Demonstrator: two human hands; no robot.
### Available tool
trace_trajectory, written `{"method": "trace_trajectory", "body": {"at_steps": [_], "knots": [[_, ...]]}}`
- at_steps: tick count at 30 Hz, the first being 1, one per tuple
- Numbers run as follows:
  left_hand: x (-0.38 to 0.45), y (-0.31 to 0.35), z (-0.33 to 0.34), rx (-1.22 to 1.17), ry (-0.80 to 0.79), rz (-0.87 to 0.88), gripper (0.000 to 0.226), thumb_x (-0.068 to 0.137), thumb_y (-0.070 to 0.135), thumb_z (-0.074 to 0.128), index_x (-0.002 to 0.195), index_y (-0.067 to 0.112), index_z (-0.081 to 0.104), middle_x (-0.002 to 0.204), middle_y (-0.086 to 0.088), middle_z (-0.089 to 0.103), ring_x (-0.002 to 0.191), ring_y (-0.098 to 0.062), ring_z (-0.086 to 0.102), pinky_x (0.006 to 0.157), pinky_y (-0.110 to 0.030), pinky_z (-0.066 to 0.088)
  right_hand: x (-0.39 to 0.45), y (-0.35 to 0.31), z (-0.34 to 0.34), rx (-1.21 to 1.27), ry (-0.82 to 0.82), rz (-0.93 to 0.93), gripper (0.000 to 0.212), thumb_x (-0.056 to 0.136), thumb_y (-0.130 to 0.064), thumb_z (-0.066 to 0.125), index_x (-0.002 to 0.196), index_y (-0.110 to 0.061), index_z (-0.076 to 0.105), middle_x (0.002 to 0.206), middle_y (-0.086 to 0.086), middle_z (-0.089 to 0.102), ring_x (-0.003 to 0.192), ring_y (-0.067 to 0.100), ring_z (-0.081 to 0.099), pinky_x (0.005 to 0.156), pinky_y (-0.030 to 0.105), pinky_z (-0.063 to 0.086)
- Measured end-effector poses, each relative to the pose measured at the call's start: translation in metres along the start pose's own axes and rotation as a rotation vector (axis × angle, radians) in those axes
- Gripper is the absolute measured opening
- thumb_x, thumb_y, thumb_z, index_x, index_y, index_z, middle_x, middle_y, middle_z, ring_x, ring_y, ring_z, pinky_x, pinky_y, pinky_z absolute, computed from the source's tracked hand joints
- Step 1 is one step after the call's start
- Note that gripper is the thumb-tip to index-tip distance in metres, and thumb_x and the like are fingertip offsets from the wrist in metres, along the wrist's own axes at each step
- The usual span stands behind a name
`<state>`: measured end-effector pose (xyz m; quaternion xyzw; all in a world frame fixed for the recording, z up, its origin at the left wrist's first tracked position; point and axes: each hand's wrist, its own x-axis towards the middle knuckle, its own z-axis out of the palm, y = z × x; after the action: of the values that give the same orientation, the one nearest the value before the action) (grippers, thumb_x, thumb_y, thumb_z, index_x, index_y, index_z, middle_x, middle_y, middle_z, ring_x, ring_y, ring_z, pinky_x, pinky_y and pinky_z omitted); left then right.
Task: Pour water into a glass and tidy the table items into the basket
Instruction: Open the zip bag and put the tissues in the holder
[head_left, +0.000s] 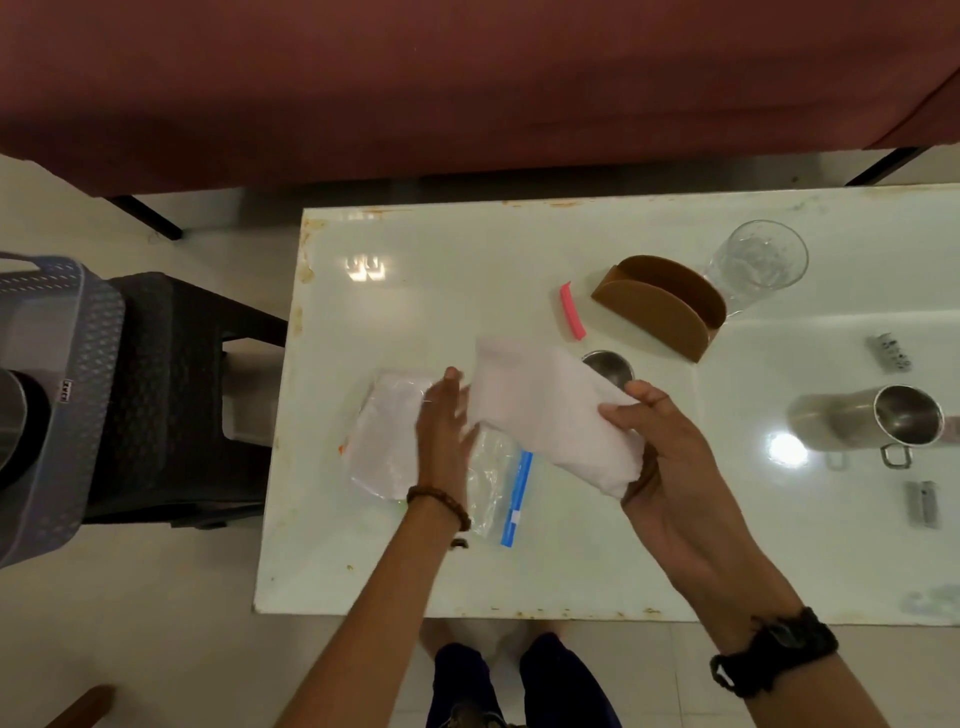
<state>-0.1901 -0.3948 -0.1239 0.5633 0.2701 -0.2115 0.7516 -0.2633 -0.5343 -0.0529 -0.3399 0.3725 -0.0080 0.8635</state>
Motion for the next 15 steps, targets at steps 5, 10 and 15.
{"method": "trace_trajectory", "body": {"at_steps": [5, 10, 15], "knots": [[-0.021, -0.003, 0.029, -0.456, -0.365, -0.346, 0.062, 0.088, 0.061, 0.02, 0.119, 0.018, 0.054, 0.108, -0.005, 0.07, 0.098, -0.019, 0.067, 0.08, -0.035, 0.056, -0.002, 0.011, -0.01, -0.2, 0.111, -0.032, 0.02, 0.085, 0.0, 0.053, 0.091, -0.019, 0.057, 0.086, 0.0, 0.07, 0.077, 0.016, 0.067, 0.051, 0.021, 0.054], [-0.032, 0.0, 0.027, -0.454, -0.358, -0.292, 0.043, 0.096, 0.038, 0.022, 0.12, 0.016, 0.051, 0.113, -0.003, 0.064, 0.102, -0.02, 0.063, 0.086, -0.038, 0.052, -0.006, 0.01, -0.02, -0.896, 0.174, -0.304, 0.034, 0.087, -0.013, 0.057, 0.12, -0.019, 0.049, 0.117, 0.0, 0.054, 0.098, 0.012, 0.054, 0.071, 0.017, 0.048], [-0.038, 0.01, 0.016, -0.406, -0.299, -0.246, 0.04, 0.098, 0.031, 0.024, 0.129, 0.015, 0.045, 0.117, -0.002, 0.06, 0.108, -0.019, 0.055, 0.094, -0.036, 0.043, -0.01, 0.005, -0.005, -1.28, 0.04, -0.594, 0.045, 0.086, -0.029, 0.059, 0.129, -0.022, 0.048, 0.139, -0.016, 0.03, 0.12, -0.004, 0.033, 0.089, -0.004, 0.025]]}}
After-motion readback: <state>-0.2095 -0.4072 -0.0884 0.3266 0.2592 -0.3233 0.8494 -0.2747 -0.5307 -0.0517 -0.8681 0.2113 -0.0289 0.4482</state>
